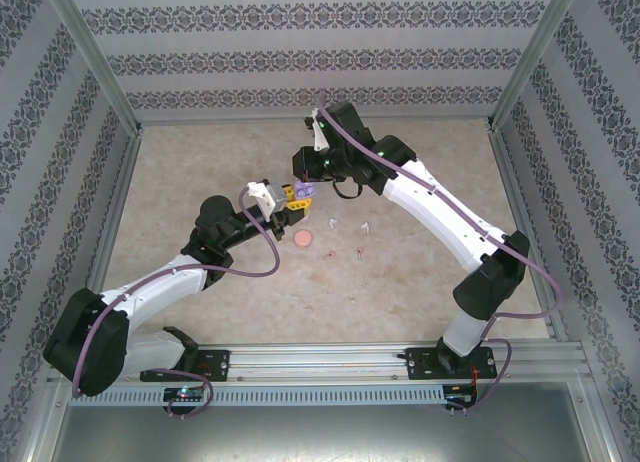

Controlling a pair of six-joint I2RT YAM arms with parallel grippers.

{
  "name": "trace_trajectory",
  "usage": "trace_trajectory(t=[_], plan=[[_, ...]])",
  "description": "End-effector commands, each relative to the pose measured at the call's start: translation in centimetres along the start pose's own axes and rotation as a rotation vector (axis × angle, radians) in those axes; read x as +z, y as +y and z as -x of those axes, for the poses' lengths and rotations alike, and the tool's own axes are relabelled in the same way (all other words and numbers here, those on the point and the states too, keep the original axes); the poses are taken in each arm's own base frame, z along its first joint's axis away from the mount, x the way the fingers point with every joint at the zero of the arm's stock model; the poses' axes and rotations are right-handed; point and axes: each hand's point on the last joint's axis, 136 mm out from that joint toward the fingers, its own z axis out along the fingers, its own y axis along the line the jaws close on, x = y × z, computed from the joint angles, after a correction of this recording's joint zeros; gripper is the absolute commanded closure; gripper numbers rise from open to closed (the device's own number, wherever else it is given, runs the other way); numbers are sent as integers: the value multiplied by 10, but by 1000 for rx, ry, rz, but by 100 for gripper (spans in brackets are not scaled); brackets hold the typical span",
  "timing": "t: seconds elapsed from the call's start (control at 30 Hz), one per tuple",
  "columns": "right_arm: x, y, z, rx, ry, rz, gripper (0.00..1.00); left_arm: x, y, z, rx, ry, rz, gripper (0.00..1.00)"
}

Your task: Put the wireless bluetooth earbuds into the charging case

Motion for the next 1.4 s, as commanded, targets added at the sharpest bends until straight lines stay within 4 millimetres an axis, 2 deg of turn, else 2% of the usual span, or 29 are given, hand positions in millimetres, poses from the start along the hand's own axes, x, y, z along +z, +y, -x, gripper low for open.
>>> trace_trajectory(t=[0.0, 0.1, 0.17, 0.23, 0.3, 0.4, 0.57, 0.73, 0.87, 0.93, 1.03, 1.23, 1.37], plan=[[-32, 13, -26, -10, 45, 49, 87, 2, 0, 28, 17, -70, 8, 100], [-55, 6, -41, 12, 22, 47, 87, 4, 4, 29, 16, -67, 29, 100], [-69, -3, -41, 41, -26, 24, 86, 6, 7, 26, 0, -60, 34, 100], [-84, -20, -36, 81, -102, -17, 82, 9, 10, 22, -36, -49, 46, 100], [-98, -45, -32, 146, -183, -71, 78, 11, 20, 14, -101, -21, 96, 100], [-106, -76, -41, 213, -246, -135, 69, 8, 41, -7, -224, 71, 219, 100], [-86, -112, -80, 265, -212, -200, 57, -12, 70, -53, -430, 263, 377, 100], [-59, -137, -121, 308, -159, -221, 50, -51, 96, -115, -710, 462, 547, 100], [-45, -148, -144, 306, -120, -244, 45, -81, 103, -160, -870, 606, 628, 100], [-40, -149, -151, 295, -103, -254, 44, -91, 103, -180, -934, 676, 637, 100], [-33, -146, -154, 273, -85, -253, 42, -96, 98, -202, -995, 751, 605, 100], [-21, -136, -153, 222, -56, -255, 39, -98, 94, -237, -1147, 804, 486, 100], [-14, -132, -154, 203, -36, -260, 39, -109, 101, -255, -1191, 842, 524, 100]])
